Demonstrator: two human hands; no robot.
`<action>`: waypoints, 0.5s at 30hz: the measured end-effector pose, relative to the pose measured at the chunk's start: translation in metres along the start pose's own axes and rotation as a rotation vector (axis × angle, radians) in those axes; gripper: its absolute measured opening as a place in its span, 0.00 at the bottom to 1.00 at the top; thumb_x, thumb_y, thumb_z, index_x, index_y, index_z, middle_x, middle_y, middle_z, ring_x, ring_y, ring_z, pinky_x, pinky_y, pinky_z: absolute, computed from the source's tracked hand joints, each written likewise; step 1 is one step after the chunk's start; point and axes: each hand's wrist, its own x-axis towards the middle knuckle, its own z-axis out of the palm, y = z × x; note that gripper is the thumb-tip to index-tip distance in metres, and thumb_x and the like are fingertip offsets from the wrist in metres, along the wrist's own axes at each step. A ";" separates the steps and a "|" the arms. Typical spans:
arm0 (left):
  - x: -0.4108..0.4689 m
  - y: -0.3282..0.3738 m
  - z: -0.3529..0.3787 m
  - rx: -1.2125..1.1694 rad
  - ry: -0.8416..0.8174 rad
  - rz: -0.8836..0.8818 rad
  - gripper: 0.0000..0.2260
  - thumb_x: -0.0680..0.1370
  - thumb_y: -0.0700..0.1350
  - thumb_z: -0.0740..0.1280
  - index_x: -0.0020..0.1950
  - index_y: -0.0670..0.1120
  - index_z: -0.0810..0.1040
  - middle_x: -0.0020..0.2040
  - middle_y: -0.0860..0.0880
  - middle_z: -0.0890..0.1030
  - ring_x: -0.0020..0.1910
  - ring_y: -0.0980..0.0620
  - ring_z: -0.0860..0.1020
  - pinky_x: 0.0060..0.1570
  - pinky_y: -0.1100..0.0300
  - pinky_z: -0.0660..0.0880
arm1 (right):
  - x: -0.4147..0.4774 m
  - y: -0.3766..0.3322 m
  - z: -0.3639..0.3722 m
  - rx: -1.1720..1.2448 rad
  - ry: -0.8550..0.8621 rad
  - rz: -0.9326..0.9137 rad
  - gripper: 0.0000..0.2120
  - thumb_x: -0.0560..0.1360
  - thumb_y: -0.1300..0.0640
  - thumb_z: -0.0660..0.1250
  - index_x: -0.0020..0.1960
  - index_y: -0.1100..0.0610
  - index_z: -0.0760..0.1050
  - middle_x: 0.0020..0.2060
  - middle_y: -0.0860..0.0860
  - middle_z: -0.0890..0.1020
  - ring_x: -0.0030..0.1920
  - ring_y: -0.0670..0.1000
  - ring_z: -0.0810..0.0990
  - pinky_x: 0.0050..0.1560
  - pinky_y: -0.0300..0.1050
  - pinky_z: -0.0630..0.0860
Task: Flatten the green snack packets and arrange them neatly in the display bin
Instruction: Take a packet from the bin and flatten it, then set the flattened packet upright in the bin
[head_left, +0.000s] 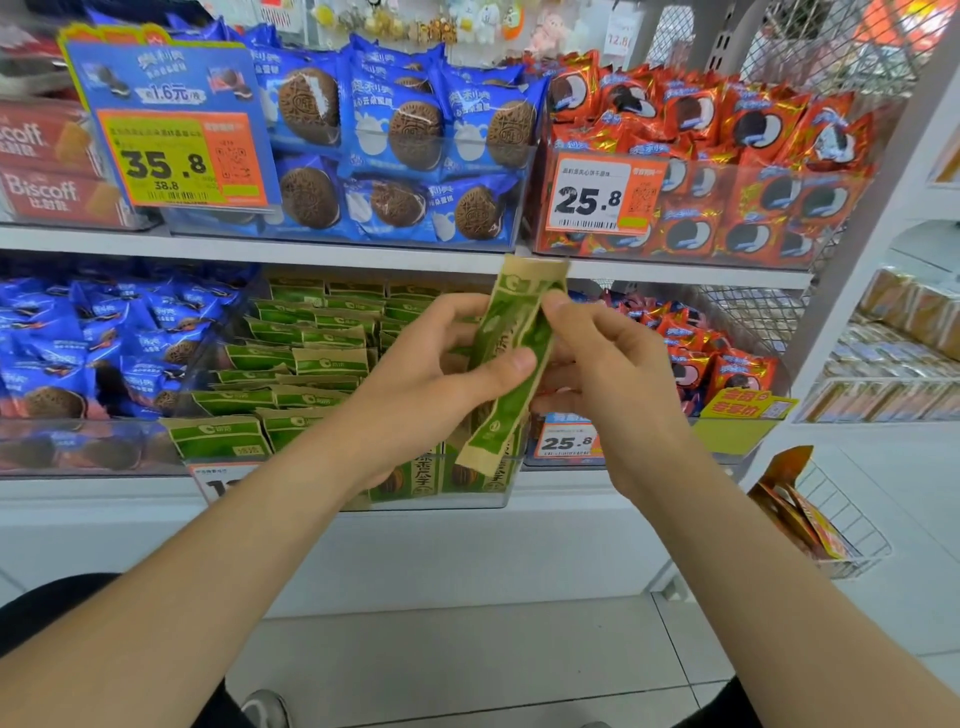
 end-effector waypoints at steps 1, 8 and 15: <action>-0.001 0.000 0.001 -0.004 -0.005 -0.011 0.21 0.79 0.51 0.74 0.71 0.58 0.75 0.62 0.56 0.83 0.54 0.61 0.85 0.45 0.59 0.85 | 0.001 0.002 0.002 0.004 0.062 -0.080 0.12 0.84 0.54 0.69 0.53 0.64 0.83 0.41 0.58 0.88 0.39 0.57 0.88 0.38 0.51 0.85; -0.001 0.000 0.004 -0.057 -0.009 -0.071 0.13 0.83 0.46 0.70 0.68 0.55 0.79 0.59 0.54 0.86 0.52 0.59 0.86 0.42 0.68 0.80 | 0.000 0.004 0.003 0.178 0.087 -0.047 0.12 0.85 0.59 0.66 0.48 0.63 0.86 0.48 0.64 0.88 0.47 0.58 0.87 0.47 0.48 0.85; 0.000 0.000 0.004 -0.086 -0.035 -0.127 0.11 0.85 0.48 0.66 0.67 0.55 0.82 0.55 0.51 0.88 0.55 0.49 0.87 0.56 0.45 0.84 | 0.005 0.006 -0.001 0.249 0.027 0.090 0.13 0.84 0.58 0.66 0.56 0.66 0.85 0.45 0.59 0.87 0.49 0.55 0.86 0.57 0.52 0.85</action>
